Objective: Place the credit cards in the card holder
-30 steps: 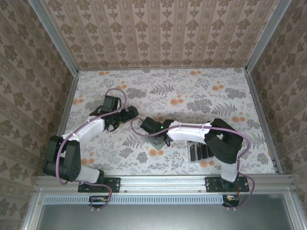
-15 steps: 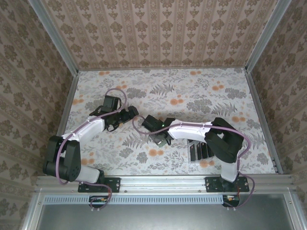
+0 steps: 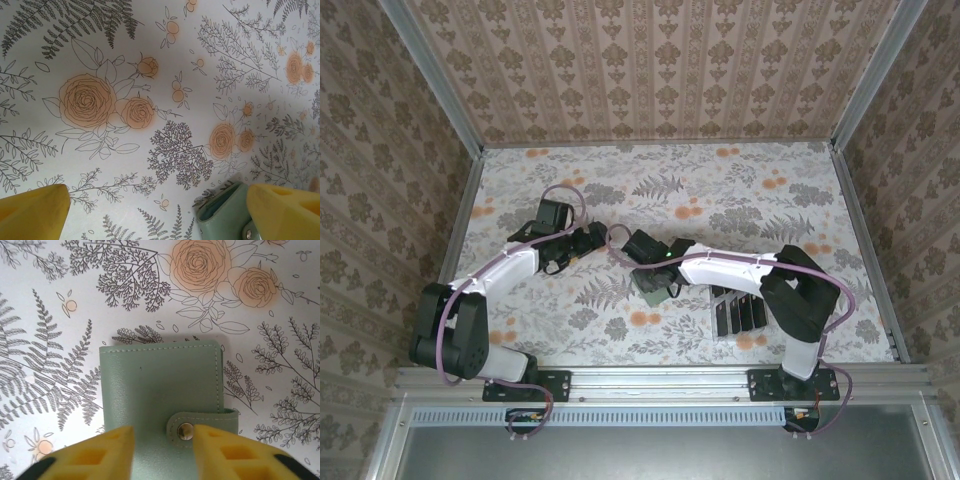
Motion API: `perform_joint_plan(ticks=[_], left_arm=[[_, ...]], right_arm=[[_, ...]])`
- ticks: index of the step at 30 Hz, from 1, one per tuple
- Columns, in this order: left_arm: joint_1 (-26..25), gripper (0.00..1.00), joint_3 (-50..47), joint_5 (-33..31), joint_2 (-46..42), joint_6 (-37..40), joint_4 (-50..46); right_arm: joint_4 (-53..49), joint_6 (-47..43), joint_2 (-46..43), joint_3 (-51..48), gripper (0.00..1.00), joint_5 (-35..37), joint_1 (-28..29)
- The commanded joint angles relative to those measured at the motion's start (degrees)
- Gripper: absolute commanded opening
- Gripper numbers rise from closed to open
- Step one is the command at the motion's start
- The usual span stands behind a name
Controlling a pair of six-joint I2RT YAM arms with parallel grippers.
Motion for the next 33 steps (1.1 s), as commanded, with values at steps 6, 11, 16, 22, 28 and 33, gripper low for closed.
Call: perform_joint_plan(ticks=[6, 11, 16, 22, 28, 33], left_arm=[[-0.3, 1.0, 1.5, 0.8, -1.0, -0.2, -0.8], [-0.2, 1.0, 1.6, 0.8, -0.9, -0.1, -0.8], [-0.2, 1.0, 1.6, 0.7, -0.7, -0.1, -0.8], [-0.2, 1.0, 1.5, 0.4, -0.8, 0.1, -1.0], [-0.1, 1.0, 1.8, 0.2, -0.5, 0.1, -1.1], [-0.2, 1.0, 1.9, 0.2, -0.1, 0.1, -1.1]], right_arm=[[-7.7, -0.1, 0.6, 2.6, 0.45, 3.9, -0.3], [-7.9, -2.0, 2.0, 2.5, 0.47, 5.1, -0.4], [-7.6, -2.8, 3.5, 3.3, 0.48, 4.9, -0.4], [-7.2, -3.2, 4.9, 3.9, 0.48, 5.2, -1.4], [-5.7, -3.2, 4.8, 3.0, 0.44, 3.8, -3.8], [-4.5, -3.4, 5.5, 2.6, 0.33, 1.3, -5.1]])
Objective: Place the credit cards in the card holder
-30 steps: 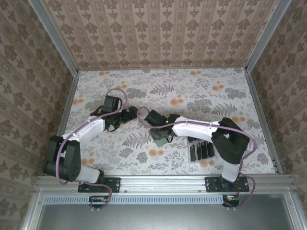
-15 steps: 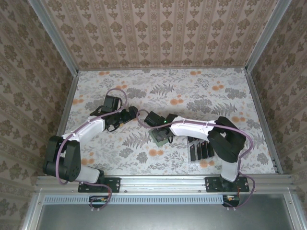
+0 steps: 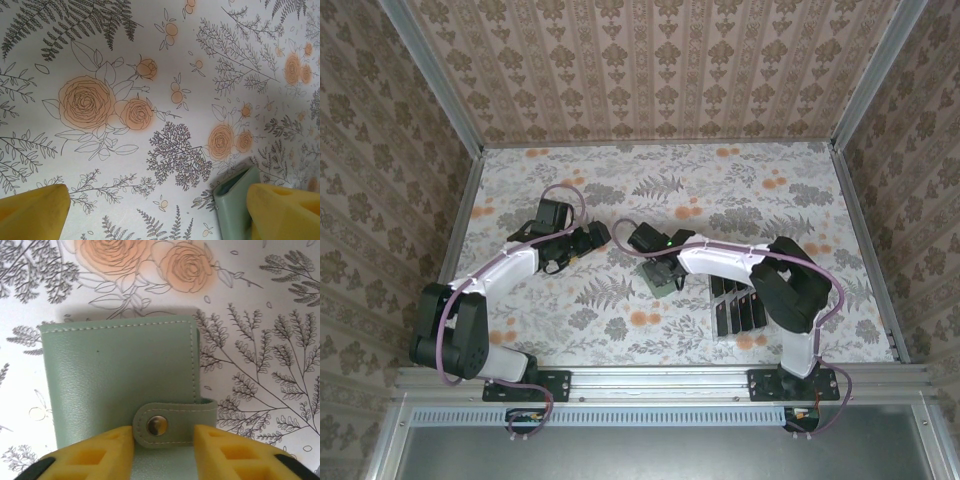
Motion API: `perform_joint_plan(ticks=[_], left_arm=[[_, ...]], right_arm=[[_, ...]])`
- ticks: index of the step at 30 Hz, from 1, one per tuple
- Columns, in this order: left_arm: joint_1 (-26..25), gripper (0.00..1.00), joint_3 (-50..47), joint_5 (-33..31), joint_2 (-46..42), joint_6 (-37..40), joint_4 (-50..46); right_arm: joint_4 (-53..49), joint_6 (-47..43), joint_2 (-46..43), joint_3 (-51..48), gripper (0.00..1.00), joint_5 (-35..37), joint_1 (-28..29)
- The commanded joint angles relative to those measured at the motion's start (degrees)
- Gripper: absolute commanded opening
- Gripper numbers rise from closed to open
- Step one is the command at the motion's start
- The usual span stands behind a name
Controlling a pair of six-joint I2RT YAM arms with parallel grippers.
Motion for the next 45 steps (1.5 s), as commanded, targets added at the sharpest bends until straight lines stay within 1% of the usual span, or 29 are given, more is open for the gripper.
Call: perform_joint_plan(ticks=[1, 3, 7, 9, 13, 18, 23, 25, 26, 29, 33, 34, 35, 36, 37, 38, 40, 45], left_arm=[[-0.2, 1.0, 1.7, 0.0, -0.1, 0.0, -1.1], [-0.2, 1.0, 1.7, 0.1, -0.2, 0.0, -1.2], [-0.2, 1.0, 1.6, 0.1, -0.3, 0.0, -1.1], [-0.2, 1.0, 1.4, 0.3, -0.3, -0.3, -0.7], [-0.9, 1.0, 1.0, 0.8, -0.2, -1.2, 0.7], [-2.7, 1.0, 0.4, 1.9, 1.1, -3.8, 5.3], [-5.4, 1.0, 0.8, 2.9, 3.5, -5.7, 9.5], [-5.7, 0.98, 0.9, 3.0, 4.5, -6.6, 11.1], [-7.6, 0.98, 0.8, 3.1, 4.9, -7.0, 12.2], [-9.0, 0.96, -0.5, 3.2, 5.6, -8.6, 15.4], [-10.2, 0.95, -3.0, 2.6, 5.7, -10.1, 18.9], [-10.3, 0.95, -3.5, 2.4, 5.8, -10.5, 19.3], [-10.4, 0.95, -4.0, 2.4, 5.7, -10.7, 19.8], [-10.5, 0.95, -4.4, 2.3, 5.6, -10.8, 20.0], [-10.6, 0.95, -4.6, 2.1, 5.4, -10.8, 20.1], [-10.6, 0.95, -4.9, 1.9, 5.2, -10.8, 20.1], [-10.6, 0.95, -5.2, 1.5, 4.7, -10.6, 19.7], [-10.6, 0.95, -5.3, 1.2, 4.3, -10.0, 18.8]], right_arm=[[0.8, -0.3, 1.5, 0.4, 0.27, -2.2, -0.7], [1.1, -0.2, 1.9, 0.3, 0.17, -3.7, -1.2], [1.7, 0.7, 1.7, -0.7, 0.0, -6.1, -2.5], [1.7, 1.3, 0.5, -1.6, 0.0, -6.8, -3.0], [5.2, 3.5, -3.6, -3.9, 0.0, -9.6, -3.7], [8.0, 6.6, -7.7, -5.5, 0.0, -14.0, -3.7], [10.8, 9.8, -9.2, -6.7, 0.0, -17.4, -3.7], [11.6, 10.7, -9.8, -7.0, 0.0, -18.2, -3.7], [12.0, 11.3, -10.0, -7.2, 0.0, -18.6, -3.9], [13.6, 13.0, -10.7, -7.7, 0.0, -20.1, -4.1], [14.1, 13.9, -10.5, -8.3, 0.0, -19.1, -4.3], [13.8, 13.6, -10.4, -8.4, 0.04, -18.1, -4.4], [13.3, 13.5, -10.2, -8.5, 0.16, -16.9, -4.5], [12.8, 12.9, -10.0, -8.7, 0.31, -15.4, -4.4], [12.4, 12.4, -9.8, -8.9, 0.42, -14.1, -4.4], [12.0, 11.9, -9.5, -8.9, 0.49, -13.0, -4.5], [11.3, 11.0, -8.7, -8.6, 0.53, -11.5, -4.4], [11.0, 9.5, -6.3, -7.7, 0.55, -9.6, -4.4]])
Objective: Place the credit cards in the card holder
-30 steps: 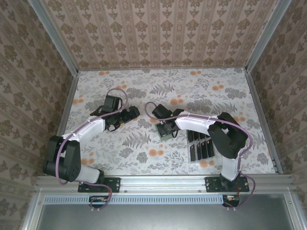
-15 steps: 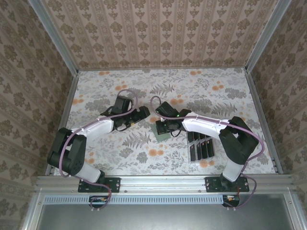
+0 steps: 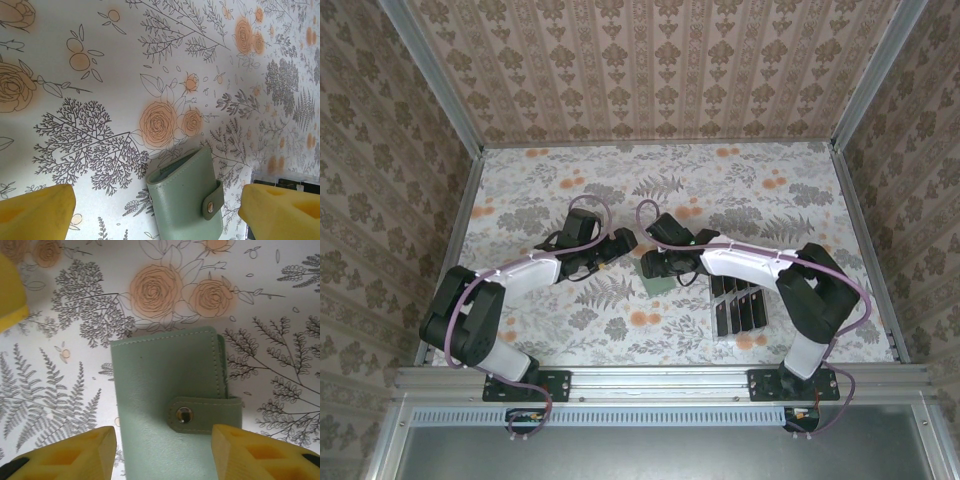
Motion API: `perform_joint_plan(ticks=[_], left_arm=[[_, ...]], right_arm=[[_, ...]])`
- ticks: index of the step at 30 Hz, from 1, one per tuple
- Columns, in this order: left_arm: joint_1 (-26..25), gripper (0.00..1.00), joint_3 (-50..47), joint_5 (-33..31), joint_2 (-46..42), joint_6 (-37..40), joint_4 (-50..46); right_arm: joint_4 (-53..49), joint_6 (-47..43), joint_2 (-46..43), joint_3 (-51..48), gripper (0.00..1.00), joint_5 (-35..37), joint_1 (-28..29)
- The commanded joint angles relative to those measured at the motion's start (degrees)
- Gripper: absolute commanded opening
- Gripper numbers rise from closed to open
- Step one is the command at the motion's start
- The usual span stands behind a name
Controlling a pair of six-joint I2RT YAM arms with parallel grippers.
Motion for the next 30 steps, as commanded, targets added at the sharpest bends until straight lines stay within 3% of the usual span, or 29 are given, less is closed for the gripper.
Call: perform_joint_plan(ticks=[1, 15, 23, 30], left_arm=[[-0.2, 0.95, -0.6, -0.8, -1.2, -0.3, 0.6], [-0.1, 0.95, -0.2, -0.9, -1.2, 0.4, -0.3], [0.0, 0.95, 0.1, -1.0, -1.1, 1.2, -1.0], [-0.1, 0.95, 0.3, -0.7, 0.3, 1.7, -0.6]], right_arm=[[-1.9, -1.8, 2.2, 0.5, 0.55, 3.6, -0.3], [-1.4, -5.2, 7.7, 2.2, 0.54, 6.6, -0.6], [1.5, -4.3, 8.3, 0.0, 0.24, 2.1, -3.5], [5.4, -2.4, 7.6, -3.3, 0.11, -3.4, -6.1]])
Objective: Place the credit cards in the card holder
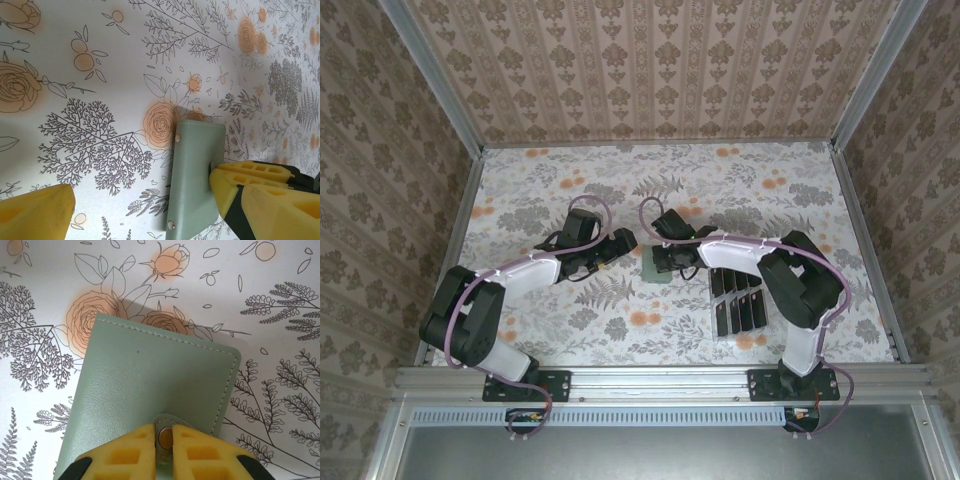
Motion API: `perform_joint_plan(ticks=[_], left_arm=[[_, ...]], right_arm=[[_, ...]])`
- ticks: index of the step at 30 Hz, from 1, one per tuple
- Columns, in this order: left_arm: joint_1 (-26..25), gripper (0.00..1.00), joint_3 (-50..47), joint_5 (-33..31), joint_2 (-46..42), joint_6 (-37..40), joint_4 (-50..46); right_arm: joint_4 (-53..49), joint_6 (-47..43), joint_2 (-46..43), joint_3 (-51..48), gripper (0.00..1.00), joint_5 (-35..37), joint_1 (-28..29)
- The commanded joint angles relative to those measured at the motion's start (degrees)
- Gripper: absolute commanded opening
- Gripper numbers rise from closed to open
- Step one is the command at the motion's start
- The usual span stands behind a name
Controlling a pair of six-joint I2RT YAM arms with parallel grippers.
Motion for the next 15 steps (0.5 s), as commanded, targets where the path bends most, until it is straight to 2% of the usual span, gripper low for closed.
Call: perform_joint_plan(ticks=[1, 6, 15], left_arm=[[-0.1, 0.95, 0.4, -0.2, 0.6, 1.4, 0.1], [-0.5, 0.95, 2.1, 0.3, 3.7, 2.2, 1.1], [-1.0, 0.88, 5.7, 2.5, 10.2, 3.1, 4.8]], right_arm=[[-0.1, 1.4, 1.1, -3.4, 0.09, -3.6, -1.5], [2.9, 3.0, 0.9, -5.8, 0.0, -7.5, -3.0], [5.9, 4.3, 0.7, -8.4, 0.0, -10.6, -4.3]])
